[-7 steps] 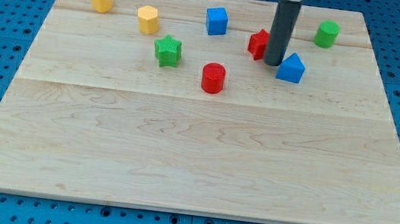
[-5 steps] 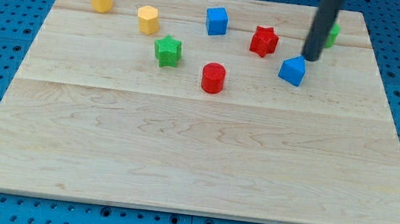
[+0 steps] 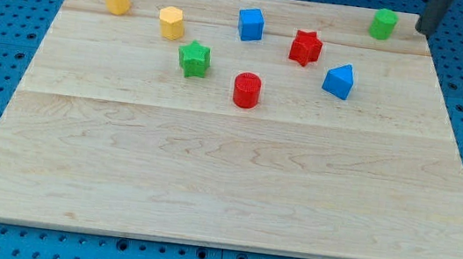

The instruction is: Place the green circle to the bottom left of the blue triangle

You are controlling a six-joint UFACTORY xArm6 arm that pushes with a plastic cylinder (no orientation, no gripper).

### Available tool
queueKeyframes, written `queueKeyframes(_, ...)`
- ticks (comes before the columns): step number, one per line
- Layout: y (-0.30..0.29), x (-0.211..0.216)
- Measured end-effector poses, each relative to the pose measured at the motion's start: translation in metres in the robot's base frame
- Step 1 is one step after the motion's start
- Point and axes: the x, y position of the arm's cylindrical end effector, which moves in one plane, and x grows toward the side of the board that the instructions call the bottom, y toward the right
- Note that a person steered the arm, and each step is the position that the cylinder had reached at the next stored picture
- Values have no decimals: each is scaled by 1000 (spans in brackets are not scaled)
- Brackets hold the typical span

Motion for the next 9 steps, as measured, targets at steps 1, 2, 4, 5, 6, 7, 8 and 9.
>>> queueKeyframes(1,-24,-5)
queueKeyframes(2,-51,28)
queueKeyframes(4,-48,15)
queueKeyframes(5,-120,17)
queueKeyframes(6,-174,69)
queueKeyframes(7,-177,103)
queueKeyframes(8,-187,131)
queueKeyframes(9,-217,177)
